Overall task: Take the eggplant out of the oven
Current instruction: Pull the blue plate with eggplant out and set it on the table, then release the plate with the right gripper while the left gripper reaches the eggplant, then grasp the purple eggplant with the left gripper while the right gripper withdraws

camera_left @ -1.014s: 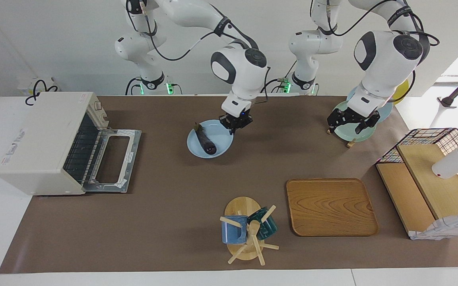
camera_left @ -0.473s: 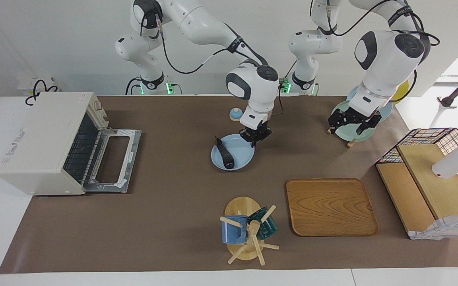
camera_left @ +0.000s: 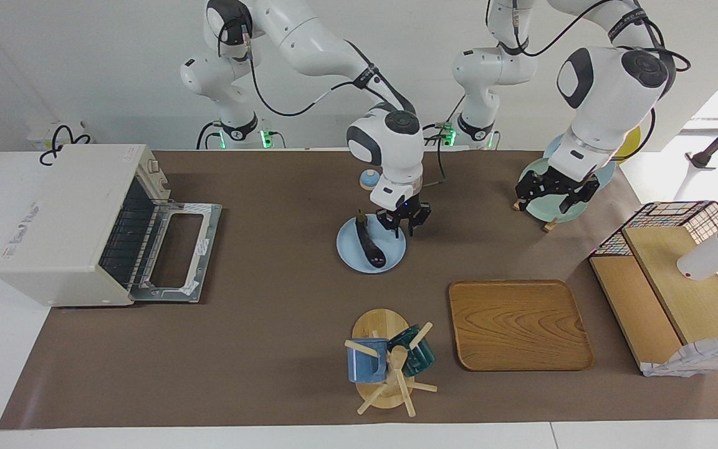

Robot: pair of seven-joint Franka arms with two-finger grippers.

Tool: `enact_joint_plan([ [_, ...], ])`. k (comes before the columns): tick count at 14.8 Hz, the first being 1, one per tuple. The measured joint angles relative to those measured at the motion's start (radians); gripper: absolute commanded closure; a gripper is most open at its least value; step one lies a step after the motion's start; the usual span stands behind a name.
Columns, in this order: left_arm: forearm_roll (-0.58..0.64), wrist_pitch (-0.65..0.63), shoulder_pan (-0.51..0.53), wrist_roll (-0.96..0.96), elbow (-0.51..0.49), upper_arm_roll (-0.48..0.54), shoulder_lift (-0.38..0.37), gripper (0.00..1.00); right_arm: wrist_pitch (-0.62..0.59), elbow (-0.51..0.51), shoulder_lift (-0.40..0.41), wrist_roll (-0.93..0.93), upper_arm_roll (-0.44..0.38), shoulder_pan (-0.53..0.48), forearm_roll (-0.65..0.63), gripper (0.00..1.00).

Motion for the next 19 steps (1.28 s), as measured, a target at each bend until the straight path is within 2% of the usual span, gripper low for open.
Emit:
enact_joint_plan([
  [1, -0.002, 0.0, -0.001, 0.001, 0.0, -0.001, 0.0, 0.0, -0.064, 0.03, -0.005, 0.0, -0.001, -0.006, -0.002, 0.75],
  [3, -0.021, 0.0, -0.006, 0.004, 0.0, -0.004, 0.0, 0.0, -0.185, 0.074, -0.031, 0.0, -0.008, -0.032, -0.018, 1.0],
  [6, -0.057, 0.0, -0.049, -0.001, -0.003, -0.006, 0.001, 0.0, -0.367, 0.074, -0.097, -0.029, -0.009, -0.103, -0.134, 1.0],
  [8, -0.068, 0.001, -0.099, -0.047, -0.007, -0.007, 0.006, 0.0, -0.424, 0.025, -0.132, -0.103, -0.011, -0.157, -0.207, 1.0],
  [12, -0.076, 0.083, -0.25, -0.23, -0.037, -0.01, 0.043, 0.0, -0.394, -0.163, -0.184, -0.18, -0.014, -0.335, -0.244, 1.0],
  [16, -0.077, 0.229, -0.446, -0.477, -0.071, -0.013, 0.128, 0.0, -0.253, -0.356, -0.221, -0.305, -0.015, -0.502, -0.305, 1.0],
  [19, -0.077, 0.319, -0.518, -0.559, -0.075, -0.012, 0.196, 0.0, -0.141, -0.441, -0.231, -0.344, -0.014, -0.564, -0.389, 1.0],
])
